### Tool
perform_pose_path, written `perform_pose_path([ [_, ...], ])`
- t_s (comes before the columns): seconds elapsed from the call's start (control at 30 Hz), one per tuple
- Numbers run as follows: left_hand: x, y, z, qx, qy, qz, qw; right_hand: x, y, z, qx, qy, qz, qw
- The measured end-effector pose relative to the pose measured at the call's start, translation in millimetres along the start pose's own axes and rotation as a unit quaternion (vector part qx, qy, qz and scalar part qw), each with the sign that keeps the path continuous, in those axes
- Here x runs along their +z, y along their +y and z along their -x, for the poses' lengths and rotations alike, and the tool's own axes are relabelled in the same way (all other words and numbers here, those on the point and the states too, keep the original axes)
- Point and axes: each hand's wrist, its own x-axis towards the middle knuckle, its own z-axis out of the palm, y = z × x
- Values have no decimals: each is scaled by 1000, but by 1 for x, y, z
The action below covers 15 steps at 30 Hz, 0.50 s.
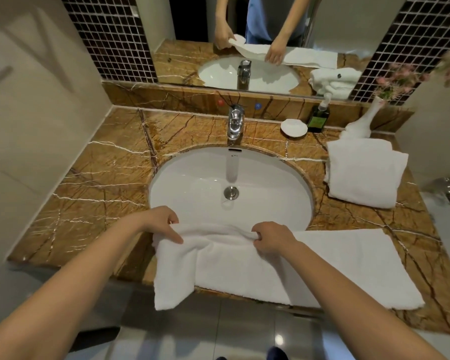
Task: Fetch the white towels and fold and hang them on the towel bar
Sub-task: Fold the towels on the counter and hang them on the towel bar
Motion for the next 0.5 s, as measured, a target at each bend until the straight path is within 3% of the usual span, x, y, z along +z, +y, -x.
perform_pose_path([
  [0.13,-5,-6,9,35,-4,-21,999,-2,-27,-7,-9,-10,-64,998],
  [0.3,-10,-16,16,27,-22,-48,998,2,-84,-24,-110,6,-104,988],
  [0.4,-20,-32,23,4,-65,-78,995,8,-97,-32,-105,20,-102,989],
  [0.5,-31,-42,34,8,-43,-36,998,13,-97,-33,-78,11,-141,987],
])
